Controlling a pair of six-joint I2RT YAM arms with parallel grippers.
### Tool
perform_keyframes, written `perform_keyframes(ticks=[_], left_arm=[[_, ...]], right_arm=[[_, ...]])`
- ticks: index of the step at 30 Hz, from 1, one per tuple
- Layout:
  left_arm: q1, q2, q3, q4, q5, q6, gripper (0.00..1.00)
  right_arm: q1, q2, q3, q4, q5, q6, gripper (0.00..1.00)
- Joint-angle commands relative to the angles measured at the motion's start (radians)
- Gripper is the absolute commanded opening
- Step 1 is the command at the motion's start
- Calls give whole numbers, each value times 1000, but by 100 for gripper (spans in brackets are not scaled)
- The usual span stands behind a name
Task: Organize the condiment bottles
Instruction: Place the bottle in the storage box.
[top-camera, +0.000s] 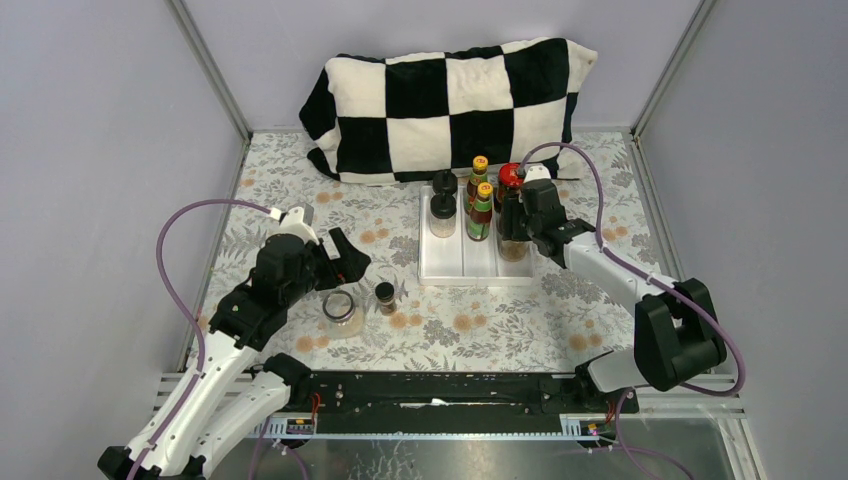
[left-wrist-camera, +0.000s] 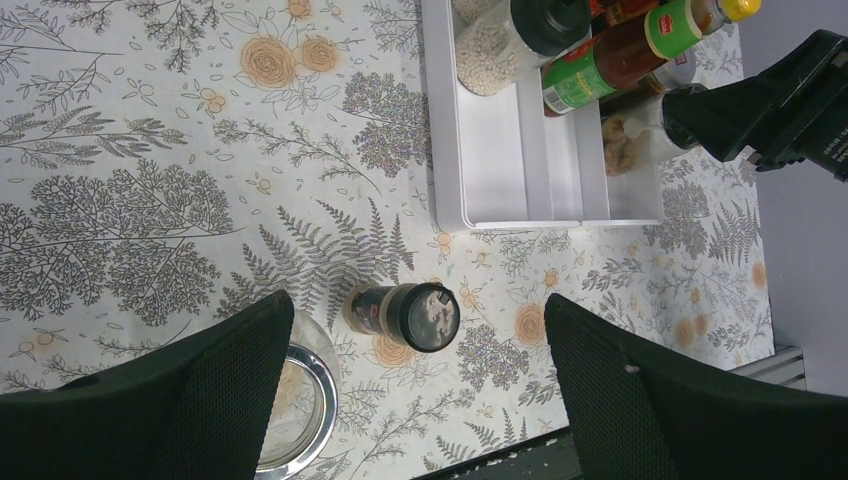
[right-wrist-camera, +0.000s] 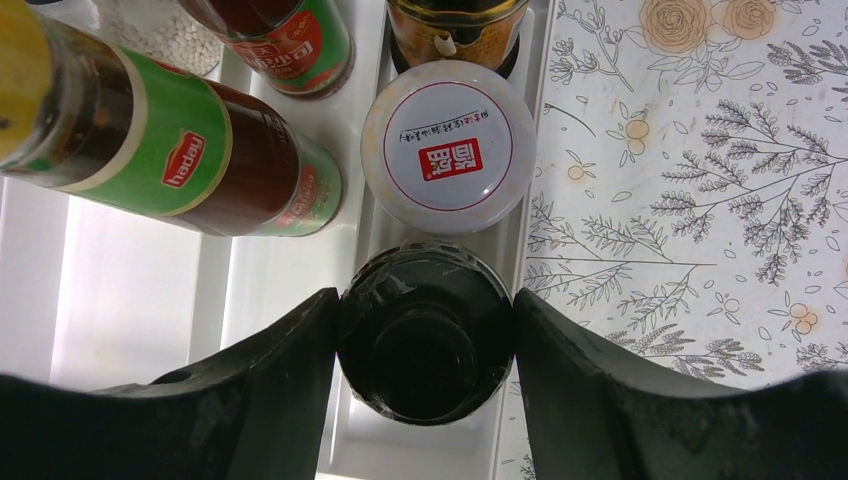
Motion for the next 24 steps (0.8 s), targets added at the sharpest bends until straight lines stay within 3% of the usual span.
perform_keyframes(ticks=[1,17,24], left_arm=[[-6,-3,15,57,15,6,99],[-6,-14,2,56,15,-2,99],[-6,-16,1,55,13,-2,99]], right_arm=[[-5,6,6,83,0,0,51],[-5,30,14,43,-9,13,62],[-5,14,6,22,-7,19,78]])
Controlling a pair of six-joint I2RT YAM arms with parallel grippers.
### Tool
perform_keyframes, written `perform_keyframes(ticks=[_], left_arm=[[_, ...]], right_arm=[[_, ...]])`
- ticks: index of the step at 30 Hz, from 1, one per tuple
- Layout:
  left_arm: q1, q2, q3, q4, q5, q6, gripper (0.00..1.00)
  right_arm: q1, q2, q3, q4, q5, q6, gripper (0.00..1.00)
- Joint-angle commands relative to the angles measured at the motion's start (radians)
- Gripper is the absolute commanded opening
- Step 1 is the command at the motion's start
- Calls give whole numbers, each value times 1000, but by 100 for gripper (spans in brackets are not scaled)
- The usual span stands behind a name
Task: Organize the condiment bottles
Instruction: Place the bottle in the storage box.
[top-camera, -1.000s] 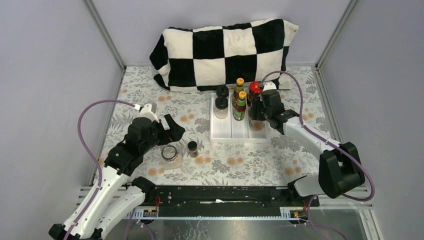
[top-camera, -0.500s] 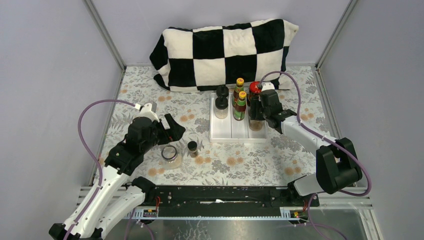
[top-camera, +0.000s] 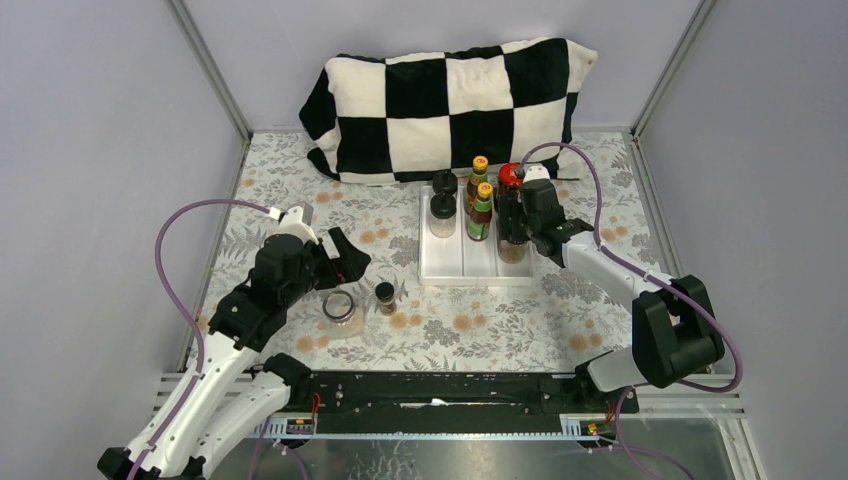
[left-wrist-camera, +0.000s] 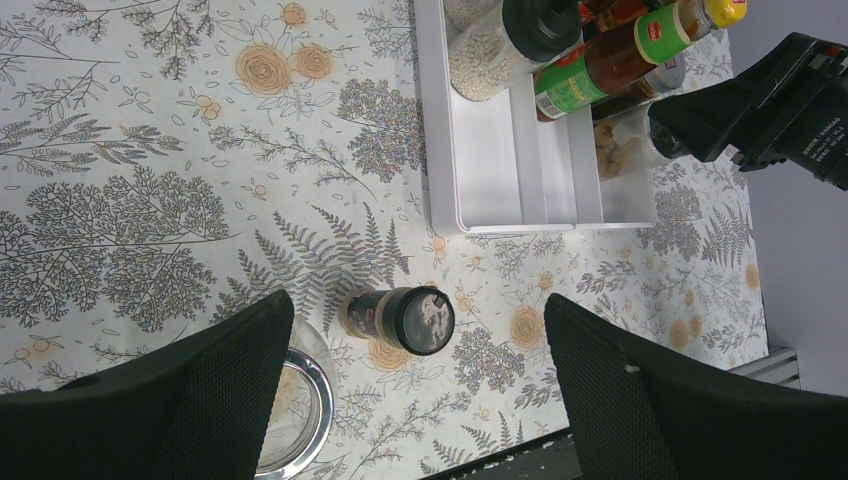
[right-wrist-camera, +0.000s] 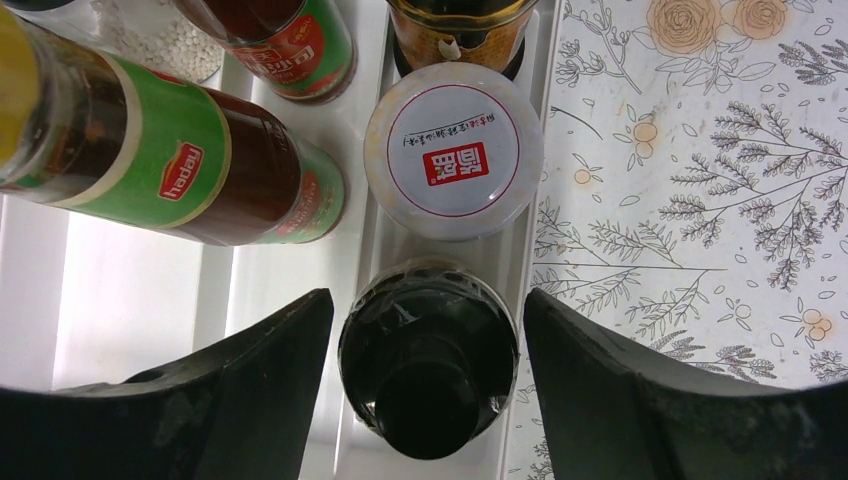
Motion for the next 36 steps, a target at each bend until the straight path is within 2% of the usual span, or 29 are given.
perform_keyframes(ticks=[1,8,20,25,30,36], left_arm=[[-6,-11,0,43,12,-2,99],[-6,-7,1,40,5,0,99],[-6,3,15,35,-6,12,99],[-5,4,20,33,-5,22,99],[-6,9,32,26,-9,28,99],[-6,5,38,19,-15,28,99]], right_arm=[[-4,-11,8,-5,-3,9,79],[-4,-69,19,-70,24,12,81],[10,-286,39,-255,14,61,83],[165,-343,59,-338,166,56,83],[307,-400,81,-364,218,99,83],[573,-345,152,-417,381,136,82]])
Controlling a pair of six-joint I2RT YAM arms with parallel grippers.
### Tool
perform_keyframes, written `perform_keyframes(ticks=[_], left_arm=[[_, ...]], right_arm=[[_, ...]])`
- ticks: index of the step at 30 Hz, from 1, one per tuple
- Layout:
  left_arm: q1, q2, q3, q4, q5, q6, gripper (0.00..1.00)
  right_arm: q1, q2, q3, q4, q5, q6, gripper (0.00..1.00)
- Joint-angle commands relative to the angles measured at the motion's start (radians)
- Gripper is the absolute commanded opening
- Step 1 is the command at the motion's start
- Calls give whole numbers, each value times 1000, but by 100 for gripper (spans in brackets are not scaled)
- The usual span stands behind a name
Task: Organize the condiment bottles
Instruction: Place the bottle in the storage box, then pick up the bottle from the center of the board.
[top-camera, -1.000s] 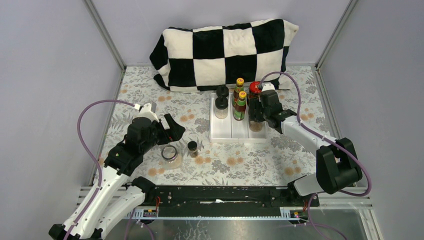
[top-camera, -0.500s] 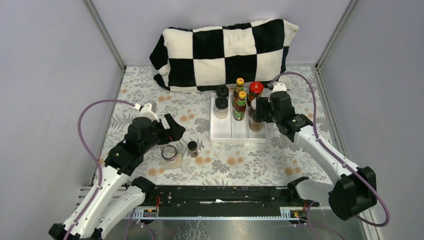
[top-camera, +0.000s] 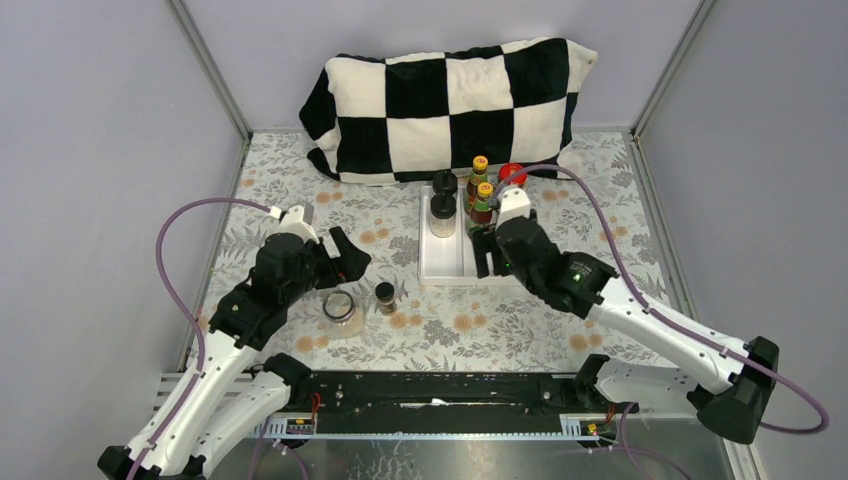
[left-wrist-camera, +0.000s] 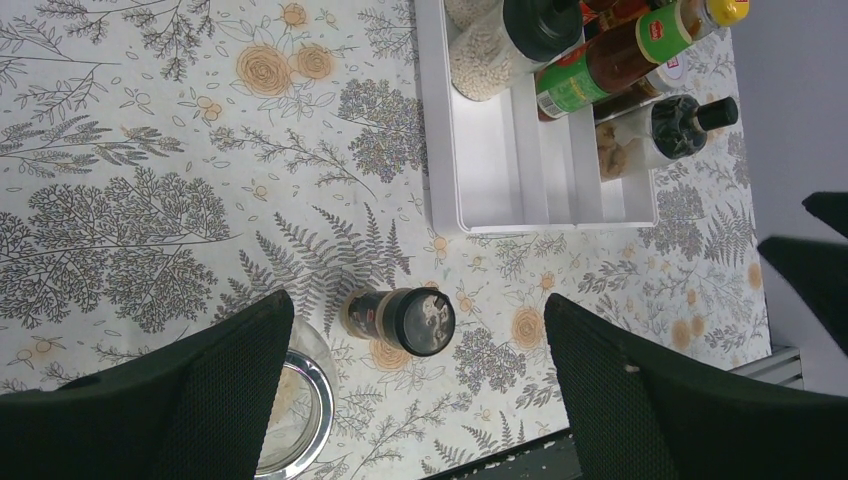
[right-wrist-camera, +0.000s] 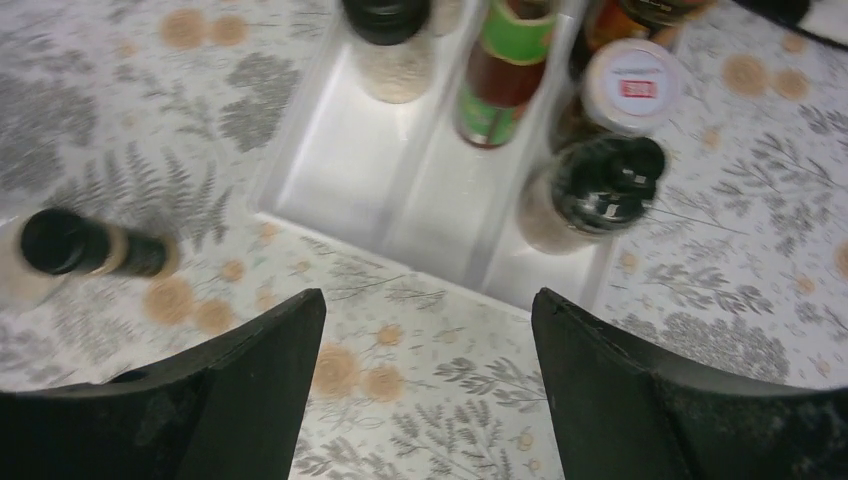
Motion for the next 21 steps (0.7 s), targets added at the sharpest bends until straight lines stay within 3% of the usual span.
perform_keyframes(ticks=[1,9,21], left_arm=[[-6,-7,32,19,-15,23,99],[-6,-26,24,5,-17,23,99],[-6,3,55,-19,-9,43,99]], right_arm=[[166,45,79,-33,138,42,83],[216,85,-82,299,-277,5,87],[258,236,-98,493,-326,-98,92]])
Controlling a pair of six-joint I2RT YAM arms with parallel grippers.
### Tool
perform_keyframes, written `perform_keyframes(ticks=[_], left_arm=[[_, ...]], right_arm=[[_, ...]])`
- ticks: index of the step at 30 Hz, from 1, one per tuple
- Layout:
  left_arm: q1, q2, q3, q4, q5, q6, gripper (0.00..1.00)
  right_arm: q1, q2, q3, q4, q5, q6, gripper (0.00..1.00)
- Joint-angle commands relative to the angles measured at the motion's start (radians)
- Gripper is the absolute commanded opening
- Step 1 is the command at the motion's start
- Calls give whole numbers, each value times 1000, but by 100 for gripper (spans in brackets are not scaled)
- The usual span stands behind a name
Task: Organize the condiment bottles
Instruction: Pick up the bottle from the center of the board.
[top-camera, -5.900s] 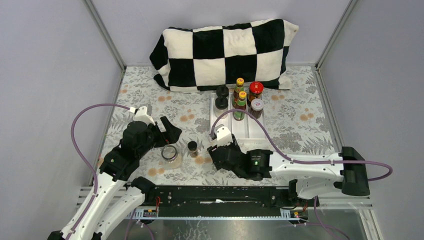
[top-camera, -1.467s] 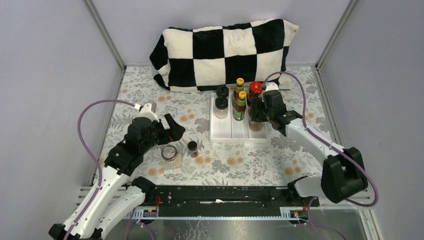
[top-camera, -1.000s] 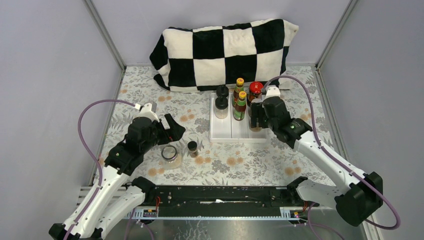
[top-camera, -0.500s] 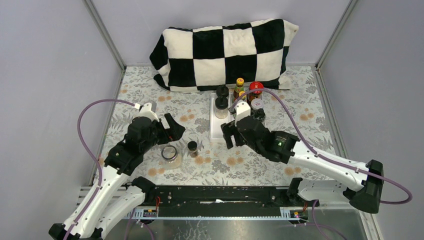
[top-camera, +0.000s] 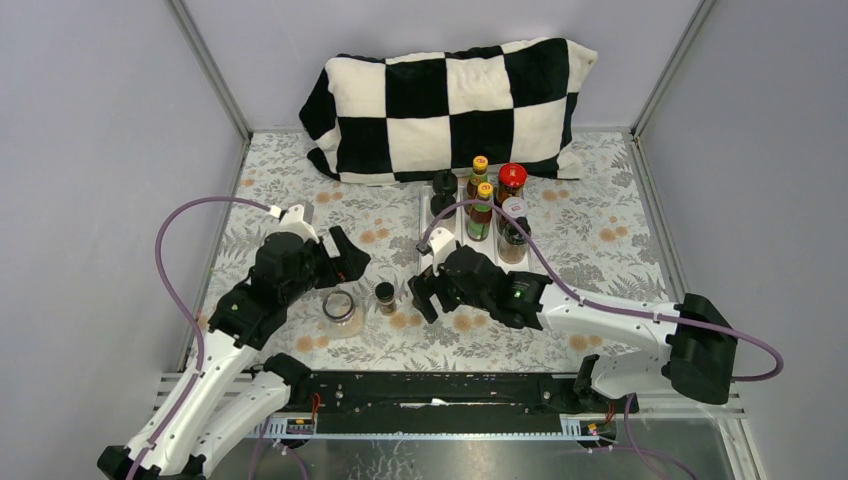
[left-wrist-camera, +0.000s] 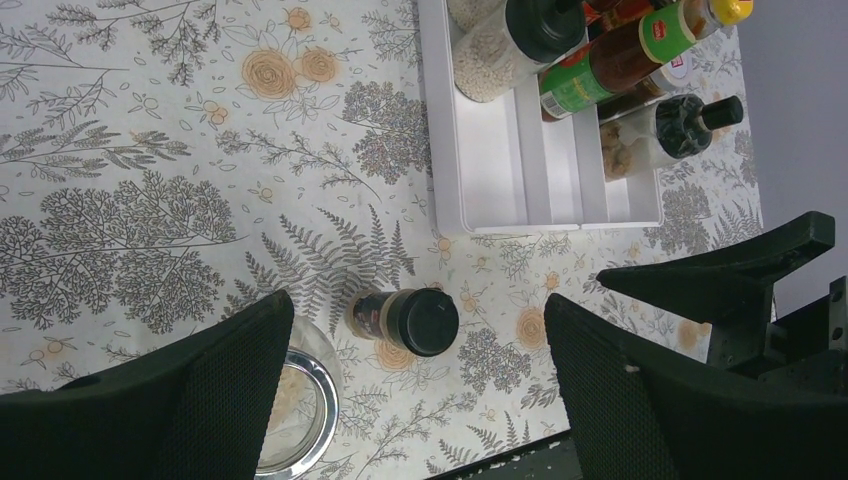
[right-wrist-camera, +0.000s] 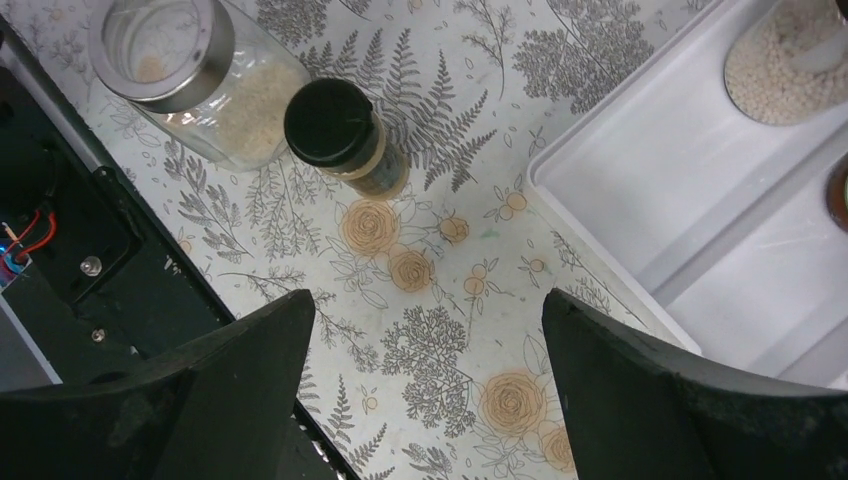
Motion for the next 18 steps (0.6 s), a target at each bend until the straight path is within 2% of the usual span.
perform_keyframes(ticks=[1,12,18], left_arm=[[-6,2,51,-16,-2,35,99],[-6,-27,45,-16,-11,26,99],[-6,-19,53,-24,-9,33,99]], right_arm=[[8,5,0,152,-34,-56,93],[8,137,60,198,-69,-73,91],[10,141,69,207,-75,-61,91]])
